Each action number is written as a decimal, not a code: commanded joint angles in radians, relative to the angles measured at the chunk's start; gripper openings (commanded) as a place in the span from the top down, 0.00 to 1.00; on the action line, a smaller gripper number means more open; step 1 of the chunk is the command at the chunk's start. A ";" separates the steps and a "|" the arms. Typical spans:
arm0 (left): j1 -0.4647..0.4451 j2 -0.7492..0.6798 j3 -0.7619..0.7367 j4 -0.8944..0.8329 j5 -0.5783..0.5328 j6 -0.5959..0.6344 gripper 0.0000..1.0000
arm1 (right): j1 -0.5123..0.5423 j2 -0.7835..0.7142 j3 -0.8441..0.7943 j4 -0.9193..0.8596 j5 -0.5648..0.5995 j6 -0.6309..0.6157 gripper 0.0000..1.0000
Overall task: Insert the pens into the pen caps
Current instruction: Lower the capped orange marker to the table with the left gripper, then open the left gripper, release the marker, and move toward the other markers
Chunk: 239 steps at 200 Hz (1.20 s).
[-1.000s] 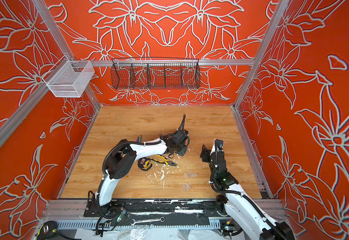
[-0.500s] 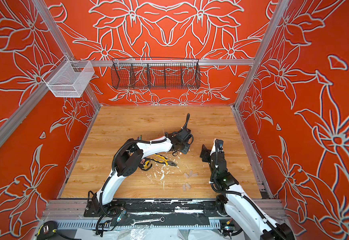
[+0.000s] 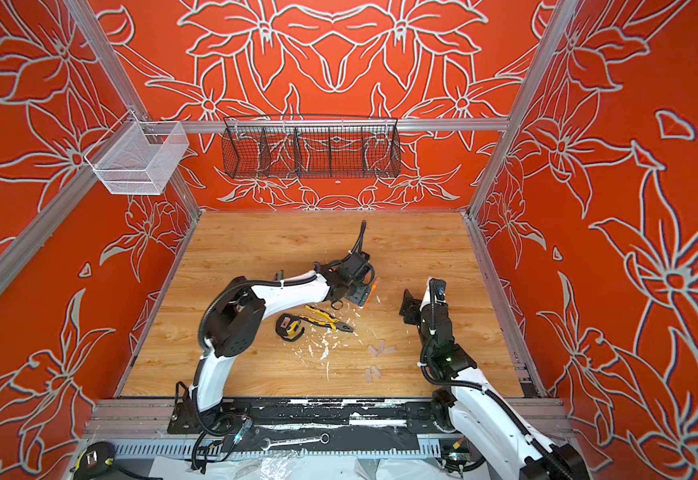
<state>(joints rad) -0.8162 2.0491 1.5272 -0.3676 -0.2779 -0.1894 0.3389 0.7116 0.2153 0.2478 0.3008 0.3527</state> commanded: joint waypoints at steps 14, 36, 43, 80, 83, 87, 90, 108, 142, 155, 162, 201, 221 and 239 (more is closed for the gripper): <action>0.012 -0.223 -0.210 0.067 -0.197 0.015 0.09 | -0.004 0.001 -0.005 0.011 -0.015 0.005 0.22; 0.041 -0.277 -0.333 0.075 -0.244 -0.007 0.08 | -0.005 0.016 -0.001 0.021 -0.028 -0.001 0.23; 0.057 -0.285 -0.362 0.079 -0.239 -0.017 0.08 | -0.004 0.017 -0.001 0.021 -0.029 -0.001 0.23; 0.124 -0.260 -0.404 0.045 -0.149 -0.060 0.12 | -0.005 0.014 -0.001 0.016 -0.024 0.001 0.23; 0.124 -0.256 -0.404 0.047 -0.149 -0.059 0.12 | -0.004 0.014 -0.001 0.017 -0.027 0.000 0.23; 0.124 -0.252 -0.408 0.053 -0.152 -0.057 0.12 | -0.005 0.016 -0.001 0.019 -0.030 -0.001 0.23; 0.124 -0.247 -0.410 0.056 -0.153 -0.056 0.12 | -0.004 0.016 -0.001 0.019 -0.032 -0.001 0.23; 0.127 -0.218 -0.403 0.068 -0.157 -0.051 0.13 | -0.004 0.014 -0.002 0.022 -0.035 -0.003 0.23; 0.129 -0.179 -0.359 0.051 -0.127 -0.042 0.14 | -0.004 0.009 -0.003 0.019 -0.031 -0.001 0.23; 0.129 -0.167 -0.352 0.058 -0.114 -0.030 0.16 | -0.005 0.014 -0.002 0.022 -0.035 -0.003 0.23; 0.130 -0.159 -0.351 0.067 -0.102 -0.023 0.16 | -0.004 0.016 -0.002 0.022 -0.035 -0.002 0.23; 0.144 -0.125 -0.315 0.040 -0.040 -0.010 0.23 | -0.004 0.009 -0.004 0.019 -0.032 -0.001 0.23; 0.150 -0.120 -0.313 0.030 -0.030 -0.010 0.30 | -0.004 0.016 -0.002 0.022 -0.036 -0.003 0.23; 0.158 -0.111 -0.311 0.029 -0.004 -0.008 0.34 | -0.005 0.014 -0.002 0.022 -0.037 -0.003 0.23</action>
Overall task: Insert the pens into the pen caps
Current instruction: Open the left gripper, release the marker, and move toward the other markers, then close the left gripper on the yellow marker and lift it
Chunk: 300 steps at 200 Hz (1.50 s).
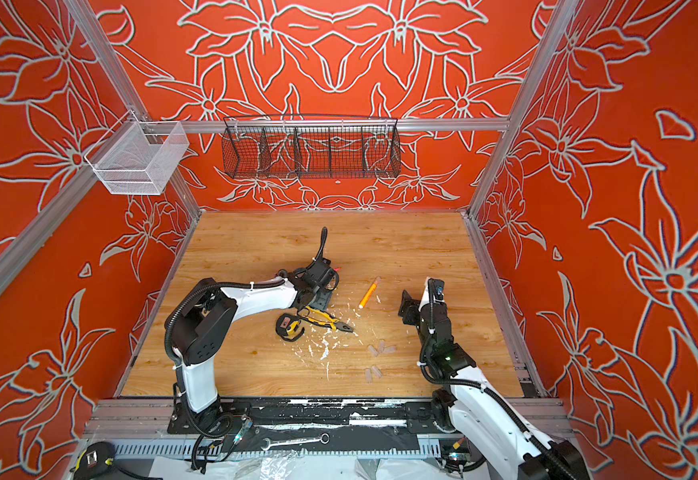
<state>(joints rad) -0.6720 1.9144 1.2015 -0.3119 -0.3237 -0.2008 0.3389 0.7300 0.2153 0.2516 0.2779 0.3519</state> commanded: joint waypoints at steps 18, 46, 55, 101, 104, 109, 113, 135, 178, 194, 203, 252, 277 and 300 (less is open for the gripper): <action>0.015 0.041 0.041 -0.065 0.059 0.004 0.40 | -0.005 -0.008 -0.003 0.018 -0.013 -0.002 0.23; 0.015 0.051 0.076 -0.124 0.077 0.005 0.41 | -0.005 -0.002 -0.002 0.018 -0.014 -0.002 0.23; 0.015 0.047 0.075 -0.127 0.077 0.008 0.41 | -0.004 -0.003 -0.002 0.019 -0.016 -0.002 0.23; 0.015 0.041 0.076 -0.134 0.115 0.020 0.44 | -0.005 -0.011 -0.005 0.017 -0.011 -0.001 0.23; 0.015 0.040 0.075 -0.134 0.115 0.020 0.45 | -0.005 -0.011 -0.004 0.017 -0.012 -0.001 0.23; 0.015 0.041 0.074 -0.136 0.116 0.020 0.46 | -0.005 -0.008 -0.004 0.017 -0.013 -0.001 0.23; 0.015 0.040 0.072 -0.136 0.120 0.020 0.47 | -0.005 -0.006 -0.003 0.018 -0.013 -0.001 0.23; 0.015 0.041 0.072 -0.145 0.155 0.021 0.51 | -0.005 -0.004 -0.002 0.020 -0.012 -0.001 0.23; 0.015 0.038 0.076 -0.194 0.168 0.027 0.58 | -0.005 0.006 0.002 0.019 -0.009 -0.001 0.23; 0.016 0.047 0.074 -0.197 0.166 0.033 0.61 | -0.004 0.013 0.004 0.021 -0.011 -0.001 0.23; 0.016 0.059 0.078 -0.204 0.167 0.032 0.63 | -0.004 0.012 0.004 0.020 -0.009 -0.001 0.23; 0.017 0.106 0.098 -0.223 0.184 0.022 0.75 | -0.004 0.008 0.003 0.018 -0.013 0.000 0.23; 0.017 0.108 0.101 -0.229 0.188 0.016 0.78 | -0.005 0.002 -0.001 0.017 -0.005 0.002 0.23; 0.018 0.097 0.087 -0.211 0.187 0.017 0.87 | -0.003 0.012 0.005 0.018 -0.010 0.000 0.23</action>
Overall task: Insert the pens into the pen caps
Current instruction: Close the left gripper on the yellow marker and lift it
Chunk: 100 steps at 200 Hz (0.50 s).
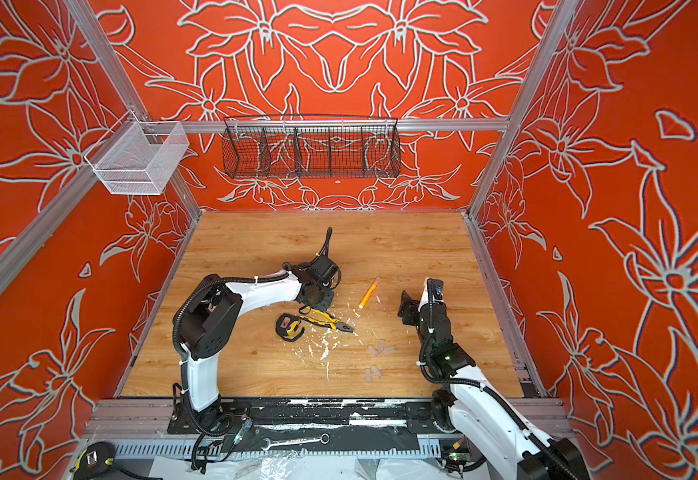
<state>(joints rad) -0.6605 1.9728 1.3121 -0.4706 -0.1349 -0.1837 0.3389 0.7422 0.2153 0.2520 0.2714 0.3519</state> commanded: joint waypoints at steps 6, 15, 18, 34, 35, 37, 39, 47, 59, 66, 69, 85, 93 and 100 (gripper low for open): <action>0.010 0.033 -0.031 -0.038 0.006 0.001 0.89 | -0.004 0.004 0.006 0.021 -0.007 -0.001 0.23; 0.013 0.026 -0.035 -0.017 0.022 0.001 0.92 | -0.004 0.008 0.007 0.021 -0.008 -0.002 0.23; 0.015 0.022 -0.036 -0.010 0.026 -0.001 0.93 | -0.004 0.008 0.007 0.021 -0.008 -0.002 0.23; 0.018 -0.012 -0.046 0.021 0.054 0.010 0.94 | -0.004 0.008 0.008 0.018 0.006 0.002 0.23; 0.018 -0.015 -0.047 0.023 0.057 0.013 0.94 | -0.004 0.009 0.008 0.017 0.007 0.003 0.23; 0.018 -0.021 -0.049 0.026 0.062 0.015 0.94 | -0.005 0.009 0.009 0.015 0.011 0.005 0.23; 0.019 -0.027 -0.051 0.029 0.066 0.020 0.95 | -0.005 0.009 0.010 0.013 0.016 0.006 0.23; 0.021 -0.052 -0.058 0.033 0.078 0.034 0.95 | -0.005 0.014 0.014 0.004 0.025 0.012 0.22; 0.022 -0.086 -0.062 0.015 0.085 0.049 0.98 | -0.004 0.025 0.020 0.001 0.022 0.012 0.23; 0.022 -0.105 -0.071 0.009 0.089 0.057 1.00 | -0.005 0.034 0.024 0.003 0.019 0.010 0.23; 0.022 -0.115 -0.077 0.010 0.089 0.060 1.00 | -0.005 0.040 0.027 0.004 0.017 0.010 0.23; 0.032 -0.156 -0.126 0.058 0.095 0.072 1.00 | -0.003 0.066 0.040 0.002 0.011 0.007 0.24; 0.049 -0.165 -0.142 0.086 0.137 0.087 1.00 | -0.005 0.078 0.051 -0.016 0.020 0.013 0.25; 0.064 -0.168 -0.151 0.110 0.186 0.106 1.00 | -0.004 0.083 0.064 -0.047 0.040 0.025 0.25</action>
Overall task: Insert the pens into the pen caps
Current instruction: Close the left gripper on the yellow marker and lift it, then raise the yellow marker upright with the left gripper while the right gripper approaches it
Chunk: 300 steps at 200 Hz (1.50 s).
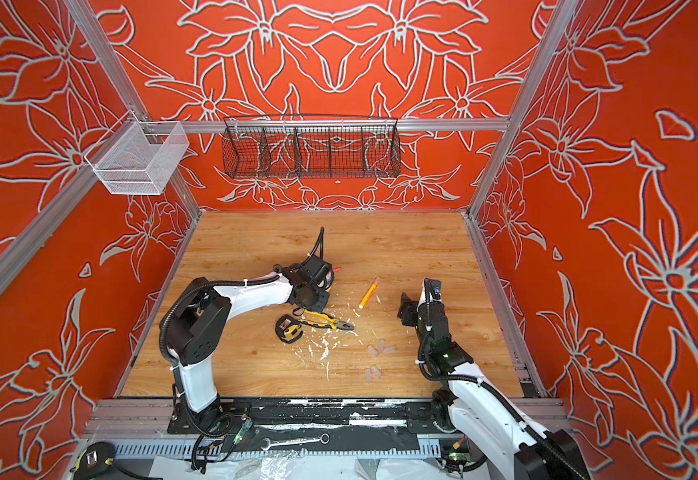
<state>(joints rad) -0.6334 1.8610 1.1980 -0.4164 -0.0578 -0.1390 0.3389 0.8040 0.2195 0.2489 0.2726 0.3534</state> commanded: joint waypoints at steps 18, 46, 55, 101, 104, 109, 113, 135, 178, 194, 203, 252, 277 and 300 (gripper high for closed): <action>0.062 -0.051 -0.036 0.068 0.107 0.087 1.00 | -0.004 0.026 0.086 -0.108 0.058 0.048 0.26; 0.066 -0.067 -0.021 0.044 0.114 0.109 1.00 | -0.005 -0.034 0.065 -0.136 0.055 0.060 0.26; 0.066 -0.084 -0.022 0.052 0.133 0.112 1.00 | -0.004 -0.073 0.047 -0.137 0.048 0.058 0.25; 0.045 -0.125 0.043 0.070 0.234 0.047 1.00 | -0.005 -0.204 0.006 -0.167 0.045 0.072 0.24; 0.037 -0.134 0.043 0.060 0.212 0.045 1.00 | -0.005 -0.208 0.015 -0.189 0.039 0.080 0.24; 0.020 -0.154 0.040 0.044 0.162 0.034 1.00 | -0.004 -0.217 0.035 -0.234 0.023 0.104 0.25; 0.006 -0.171 0.033 0.036 0.130 0.025 1.00 | -0.005 -0.223 0.052 -0.265 0.009 0.123 0.25; -0.044 -0.292 -0.037 0.058 0.163 0.016 1.00 | -0.002 -0.247 0.117 -0.308 -0.155 0.205 0.27; -0.061 -0.345 0.003 0.087 0.184 0.037 1.00 | 0.099 -0.161 0.256 -0.218 -0.335 0.327 0.28; -0.061 -0.340 0.067 0.047 0.184 0.084 1.00 | 0.165 -0.079 0.268 -0.092 -0.356 0.360 0.27; -0.061 -0.353 0.069 0.056 0.176 0.109 1.00 | 0.195 -0.012 0.286 -0.017 -0.366 0.377 0.27; -0.065 -0.457 0.015 0.086 0.038 0.128 1.00 | 0.236 0.212 0.382 0.218 -0.442 0.438 0.28; -0.074 -0.469 -0.013 0.160 0.059 0.131 1.00 | 0.246 0.281 0.414 0.284 -0.499 0.456 0.27; -0.077 -0.456 0.018 0.140 0.077 0.138 1.00 | 0.252 0.334 0.416 0.351 -0.550 0.472 0.27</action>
<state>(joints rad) -0.7036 1.4044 1.1919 -0.3042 0.0093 -0.0250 0.5781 1.1004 0.6113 0.4656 -0.1967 0.7795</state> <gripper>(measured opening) 0.120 0.729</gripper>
